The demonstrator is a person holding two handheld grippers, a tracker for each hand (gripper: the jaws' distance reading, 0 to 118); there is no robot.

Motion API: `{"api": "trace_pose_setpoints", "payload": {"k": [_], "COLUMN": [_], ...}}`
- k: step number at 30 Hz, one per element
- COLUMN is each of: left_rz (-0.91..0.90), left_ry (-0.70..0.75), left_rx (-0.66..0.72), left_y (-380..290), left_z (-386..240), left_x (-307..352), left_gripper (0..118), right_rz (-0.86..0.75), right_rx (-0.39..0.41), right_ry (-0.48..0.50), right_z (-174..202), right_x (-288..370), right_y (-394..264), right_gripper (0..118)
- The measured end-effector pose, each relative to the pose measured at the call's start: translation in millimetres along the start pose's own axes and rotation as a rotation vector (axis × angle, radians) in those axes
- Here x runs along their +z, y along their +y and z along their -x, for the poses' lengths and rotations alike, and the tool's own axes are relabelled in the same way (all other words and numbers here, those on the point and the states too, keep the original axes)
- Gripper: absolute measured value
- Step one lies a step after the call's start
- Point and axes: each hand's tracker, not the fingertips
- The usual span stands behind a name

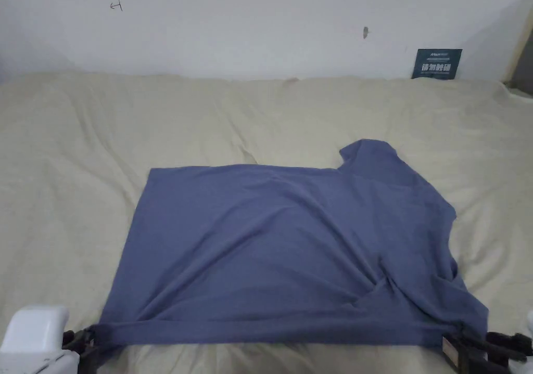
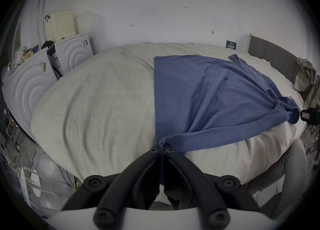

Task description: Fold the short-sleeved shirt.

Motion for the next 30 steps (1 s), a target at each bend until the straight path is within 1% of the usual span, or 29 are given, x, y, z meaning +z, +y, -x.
{"api": "trace_pose_setpoints", "payload": {"k": [1, 5, 9, 10, 11, 12, 13, 14, 15, 16, 17, 18, 19, 23, 25, 27, 30], "left_rz": [0.002, 0.003, 0.007, 0.008, 0.009, 0.009, 0.009, 0.009, 0.010, 0.013, 0.015, 0.014, 0.015, 0.011, -0.007, -0.024, -0.046], "left_ry": [0.002, 0.007, 0.005, 0.004, 0.005, 0.006, 0.008, 0.009, 0.010, 0.011, 0.011, 0.011, 0.011, 0.016, 0.017, 0.009, 0.013], "left_rx": [-0.001, -0.001, 0.003, 0.003, 0.004, 0.006, 0.009, 0.008, 0.007, 0.008, 0.009, 0.009, 0.011, 0.016, 0.014, 0.023, 0.026], "left_y": [0.4, 2.2, 3.2, 3.0, 3.0, 2.9, 3.0, 2.6, 2.5, 2.8, 3.0, 2.8, 3.4, 9.9, 15.9, 27.3, 51.9], "left_z": [-0.7, -2.1, -2.0, -1.4, -0.9, -0.7, -0.6, -1.0, -1.3, -1.4, -1.4, -1.7, -1.5, -1.2, -1.5, -0.7, 1.9], "left_x": [0.3, 0.5, -0.1, -0.6, -1.0, -1.2, -1.6, -1.4, -1.6, -1.8, -1.7, -1.0, -0.5, 1.6, 4.2, 6.0, -3.4], "left_gripper": [1, 1, 1, 1, 1, 1, 1, 1, 1, 1, 1, 1, 1, 1, 1, 1, 1], "right_rz": [0.003, -0.040, 0.000, -0.002, 0.001, 0.025, 0.059, 0.075, 0.081, 0.108, 0.110, 0.102, 0.079, 0.064, 0.051, 0.014, -0.018], "right_rx": [-0.006, -0.014, -0.025, -0.026, -0.022, -0.037, -0.034, -0.022, -0.004, 0.020, 0.009, -0.021, -0.056, -0.020, -0.037, -0.076, -0.082], "right_ry": [0.001, -0.030, -0.080, -0.070, -0.052, -0.021, -0.002, -0.021, -0.069, -0.086, -0.061, -0.011, 0.015, -0.029, -0.028, -0.010, -0.019], "right_z": [-3.9, -21.2, -35.2, -37.0, -38.4, -39.0, -34.9, -33.0, -30.5, -27.3, -27.6, -28.4, -28.9, -29.0, -35.0, -40.2, -49.5], "right_x": [0.6, -3.6, -30.5, -35.2, -41.2, -46.5, -57.2, -65.5, -74.1, -76.7, -75.4, -70.7, -66.4, -56.1, -51.0, -45.6, -50.8], "right_y": [2.9, 14.2, 25.1, 27.3, 29.5, 31.5, 34.2, 33.7, 29.8, 27.7, 27.1, 25.0, 24.7, 32.3, 40.5, 51.5, 77.0], "right_gripper": [91, 91, 90, 85, 65, 32, 2, 2, 2, 2, 2, 2, 2, 2, 2, 2, 2]}}
